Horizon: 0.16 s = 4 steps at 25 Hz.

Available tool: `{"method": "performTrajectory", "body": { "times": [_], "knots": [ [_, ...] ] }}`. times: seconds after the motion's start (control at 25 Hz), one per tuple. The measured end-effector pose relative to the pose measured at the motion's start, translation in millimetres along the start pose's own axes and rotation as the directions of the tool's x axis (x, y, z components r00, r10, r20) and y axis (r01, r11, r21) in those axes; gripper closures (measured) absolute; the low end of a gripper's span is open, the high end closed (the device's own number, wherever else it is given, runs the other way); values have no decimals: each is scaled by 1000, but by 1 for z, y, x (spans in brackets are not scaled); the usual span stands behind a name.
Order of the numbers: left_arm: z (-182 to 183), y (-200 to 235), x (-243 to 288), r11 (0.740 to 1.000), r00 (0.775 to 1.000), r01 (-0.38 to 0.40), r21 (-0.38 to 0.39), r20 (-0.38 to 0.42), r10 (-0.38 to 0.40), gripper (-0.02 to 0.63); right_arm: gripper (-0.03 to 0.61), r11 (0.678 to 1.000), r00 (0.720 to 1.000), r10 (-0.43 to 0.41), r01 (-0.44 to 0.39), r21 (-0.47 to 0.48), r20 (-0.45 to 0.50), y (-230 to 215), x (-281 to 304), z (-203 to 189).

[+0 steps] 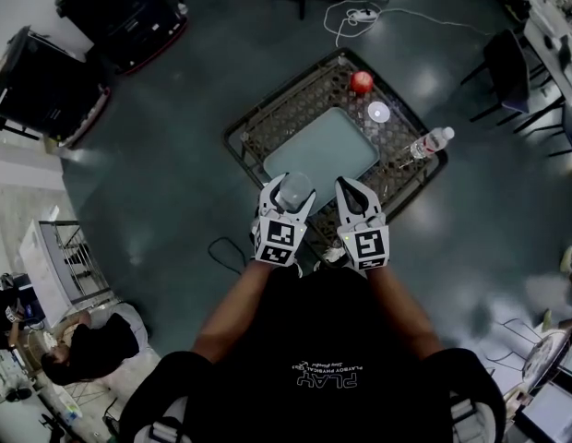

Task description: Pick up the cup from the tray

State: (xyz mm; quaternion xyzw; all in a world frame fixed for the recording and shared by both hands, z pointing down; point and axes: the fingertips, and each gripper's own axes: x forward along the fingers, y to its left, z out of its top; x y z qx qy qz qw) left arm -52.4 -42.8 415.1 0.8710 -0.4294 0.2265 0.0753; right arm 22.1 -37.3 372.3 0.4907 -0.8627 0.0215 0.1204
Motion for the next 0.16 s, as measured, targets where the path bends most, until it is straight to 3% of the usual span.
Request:
{"method": "performTrajectory", "body": {
  "times": [0.16],
  "knots": [
    [5, -1, -3, 1000, 1000, -4, 7, 0, 4, 319, 572, 1000, 1000, -4, 4, 3, 2, 0, -3, 2]
  ]
}}
